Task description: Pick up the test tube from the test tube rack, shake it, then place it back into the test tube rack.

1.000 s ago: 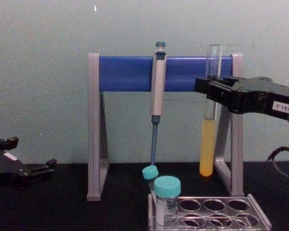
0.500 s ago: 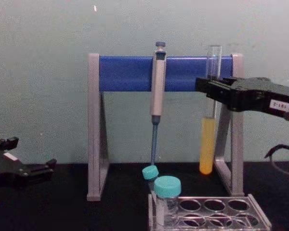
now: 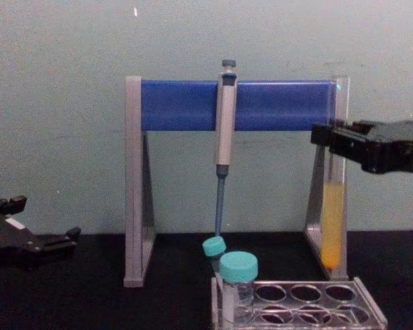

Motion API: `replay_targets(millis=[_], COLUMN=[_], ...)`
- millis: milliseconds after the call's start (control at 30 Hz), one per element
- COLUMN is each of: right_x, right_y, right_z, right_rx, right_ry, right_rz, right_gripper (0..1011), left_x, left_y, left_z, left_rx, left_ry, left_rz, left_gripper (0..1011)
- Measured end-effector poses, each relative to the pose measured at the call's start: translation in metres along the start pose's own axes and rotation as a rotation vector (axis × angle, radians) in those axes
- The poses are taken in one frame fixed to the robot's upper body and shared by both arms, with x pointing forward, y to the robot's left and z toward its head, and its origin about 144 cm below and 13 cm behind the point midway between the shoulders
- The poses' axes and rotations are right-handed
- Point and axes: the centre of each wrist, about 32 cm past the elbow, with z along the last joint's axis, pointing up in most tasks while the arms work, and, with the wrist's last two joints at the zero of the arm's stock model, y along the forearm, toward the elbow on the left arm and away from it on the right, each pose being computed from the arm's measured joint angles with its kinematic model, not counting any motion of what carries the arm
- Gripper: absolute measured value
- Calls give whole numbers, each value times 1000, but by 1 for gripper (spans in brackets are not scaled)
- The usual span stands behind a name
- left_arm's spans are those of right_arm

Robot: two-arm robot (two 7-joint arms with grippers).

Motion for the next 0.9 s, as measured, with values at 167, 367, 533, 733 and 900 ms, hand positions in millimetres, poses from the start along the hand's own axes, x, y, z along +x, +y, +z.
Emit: replay_targets(millis=[167,367,533,733,900], right_x=[-9,-14,-9,0,6], right_y=[-4,13,27,35,36], right_z=[-2,-6,-7,-7,-6], right_rx=[-16,5,31,48,44], right_ry=[29,66,62,46,34], right_rz=[42,94,93,64,41], right_gripper=[232,232,232,232,232], left_x=[0,0,0,0,0], left_y=[0,0,0,0,0], left_z=[0,0,0,0,0], left_rx=[0,0,0,0,0], left_ry=[0,0,0,0,0], left_rz=[0,0,0,0,0], left_gripper=[1001,1001,1001,1001,1001])
